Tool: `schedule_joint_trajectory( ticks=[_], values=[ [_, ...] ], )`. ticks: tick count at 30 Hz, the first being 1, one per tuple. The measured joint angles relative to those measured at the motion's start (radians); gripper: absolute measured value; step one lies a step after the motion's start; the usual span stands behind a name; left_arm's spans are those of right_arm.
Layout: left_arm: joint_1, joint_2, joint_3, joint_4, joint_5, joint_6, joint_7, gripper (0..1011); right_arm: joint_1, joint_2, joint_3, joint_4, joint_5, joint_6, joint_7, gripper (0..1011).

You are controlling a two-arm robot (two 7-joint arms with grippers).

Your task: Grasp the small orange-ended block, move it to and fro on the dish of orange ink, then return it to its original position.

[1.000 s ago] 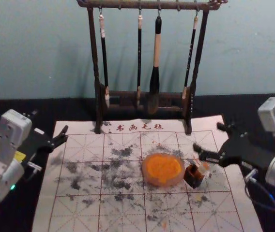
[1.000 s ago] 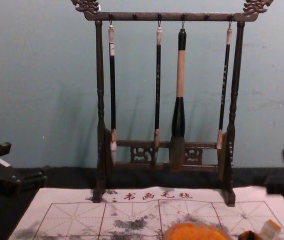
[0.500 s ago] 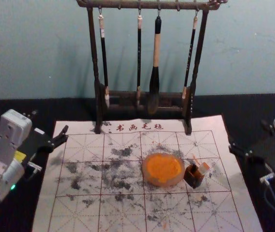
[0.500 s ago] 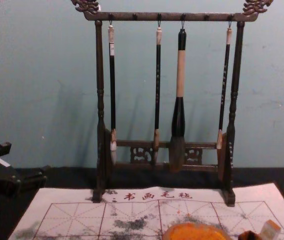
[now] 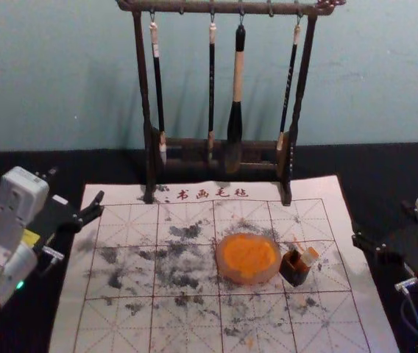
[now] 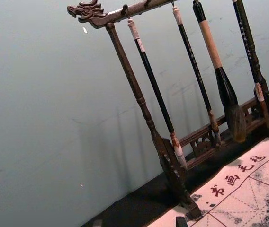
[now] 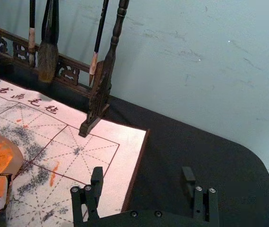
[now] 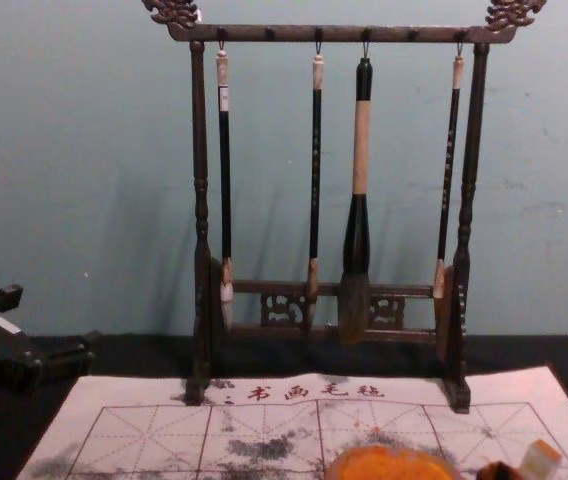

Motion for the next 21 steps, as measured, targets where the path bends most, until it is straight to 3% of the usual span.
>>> schedule_joint_trajectory(
  ticks=[21],
  values=[
    [0.0,0.0,0.0,0.0,0.0,0.0,0.0,1001,0.0,0.005,-0.004,-0.009,-0.002,0.008,-0.002,1002]
  ],
)
